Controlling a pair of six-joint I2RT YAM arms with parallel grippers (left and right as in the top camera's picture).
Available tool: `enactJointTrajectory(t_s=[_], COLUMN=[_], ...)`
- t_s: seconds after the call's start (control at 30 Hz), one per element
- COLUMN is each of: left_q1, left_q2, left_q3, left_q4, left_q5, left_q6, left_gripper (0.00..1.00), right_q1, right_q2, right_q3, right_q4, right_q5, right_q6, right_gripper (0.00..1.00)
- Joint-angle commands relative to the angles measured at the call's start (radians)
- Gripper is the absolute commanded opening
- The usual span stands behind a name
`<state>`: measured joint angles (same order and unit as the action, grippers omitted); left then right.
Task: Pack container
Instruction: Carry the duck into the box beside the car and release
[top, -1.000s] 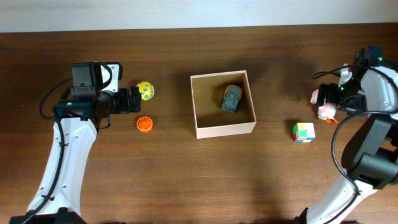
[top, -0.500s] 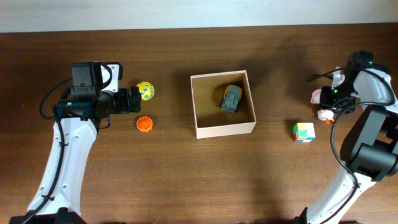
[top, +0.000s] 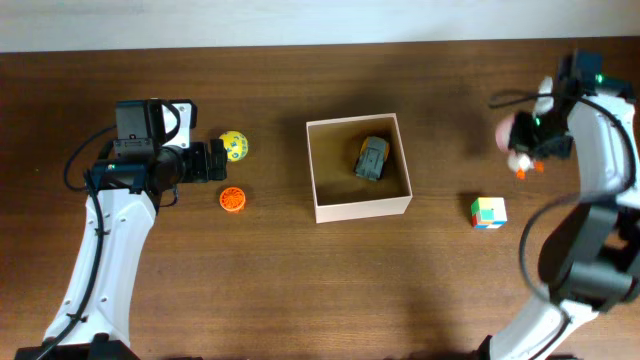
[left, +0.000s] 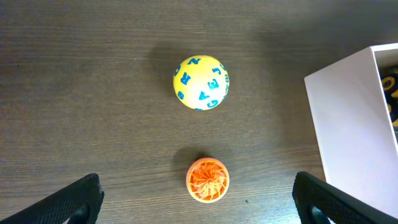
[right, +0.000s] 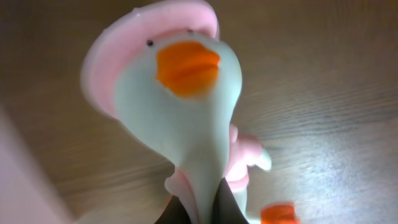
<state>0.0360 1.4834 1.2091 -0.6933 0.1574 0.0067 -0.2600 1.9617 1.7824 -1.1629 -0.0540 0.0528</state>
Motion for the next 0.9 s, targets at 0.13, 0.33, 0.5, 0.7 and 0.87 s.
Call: enactJointTrajectory(t_s=[0.13,0.33,0.5,0.7,0.87], left_q1=[0.004,0.004,0.004,0.004,0.004], left_q2=[0.009,0.009,0.009,0.009,0.009], left_q3=[0.02,0.02,0.02,0.02,0.02], left_q4=[0.0,0.0,0.0,0.0,0.0], left_q5=[0.0,0.0,0.0,0.0,0.0], left_q6=[0.016,0.016,0.016,0.016,0.016], left_gripper=[0.99,0.99,0.99,0.99,0.99], right_q1=[0.304,0.544,0.668,0.724,0.762], right_q2=[-0.247,-0.201,-0.07,0.096,0.167], right_q3=[0.071,0.065,0.063,0.063,0.063], right_q4=[-0.046,-0.023,0.016,0.085,0.143], right_q5=[-0.07,-0.051,0.071,0.033,-0.022], right_q6=[0.114,0.201,0.251,0.253,0.252], right_gripper=[0.04,0.04,0.04,0.04,0.04])
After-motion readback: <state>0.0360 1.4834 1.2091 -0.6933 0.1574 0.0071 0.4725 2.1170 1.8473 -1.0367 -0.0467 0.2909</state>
